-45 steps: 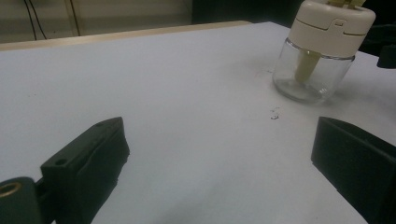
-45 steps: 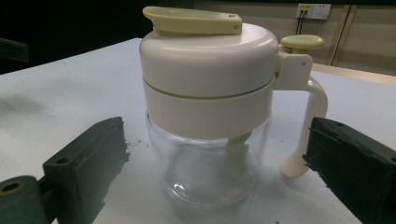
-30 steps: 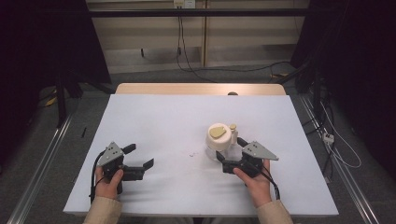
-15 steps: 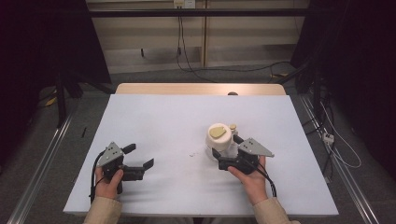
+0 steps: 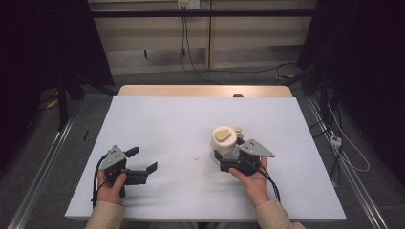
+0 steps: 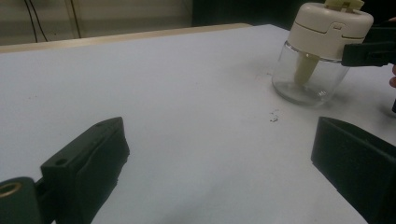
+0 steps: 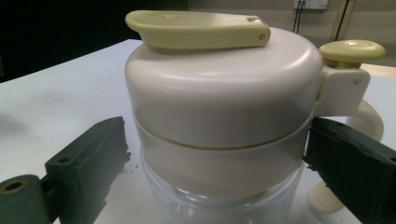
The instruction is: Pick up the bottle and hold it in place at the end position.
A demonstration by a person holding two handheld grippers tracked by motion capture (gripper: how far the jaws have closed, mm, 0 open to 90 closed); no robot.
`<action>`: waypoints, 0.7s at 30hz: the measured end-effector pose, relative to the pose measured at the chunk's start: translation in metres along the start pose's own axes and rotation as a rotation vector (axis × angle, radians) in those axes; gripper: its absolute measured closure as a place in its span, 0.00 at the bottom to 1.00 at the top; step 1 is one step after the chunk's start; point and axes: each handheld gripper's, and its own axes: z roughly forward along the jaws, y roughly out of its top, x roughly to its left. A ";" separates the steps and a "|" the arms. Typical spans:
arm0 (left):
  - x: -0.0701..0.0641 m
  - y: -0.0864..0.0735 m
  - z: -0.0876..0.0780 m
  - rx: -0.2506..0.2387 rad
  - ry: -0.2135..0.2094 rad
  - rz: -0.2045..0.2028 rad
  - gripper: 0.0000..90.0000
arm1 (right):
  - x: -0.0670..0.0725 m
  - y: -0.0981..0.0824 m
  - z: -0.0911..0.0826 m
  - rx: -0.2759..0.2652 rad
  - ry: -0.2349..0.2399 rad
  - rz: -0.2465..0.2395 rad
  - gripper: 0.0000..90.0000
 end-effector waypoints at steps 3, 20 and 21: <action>0.000 0.000 0.000 0.000 -0.001 0.001 0.04 | 0.000 0.000 0.003 0.002 -0.009 0.003 0.05; 0.000 -0.001 0.001 0.001 -0.005 -0.013 0.04 | 0.003 0.000 0.019 -0.001 -0.045 0.006 0.05; 0.000 -0.001 0.001 0.002 -0.006 -0.011 0.04 | 0.004 0.000 0.021 0.000 -0.052 0.012 0.05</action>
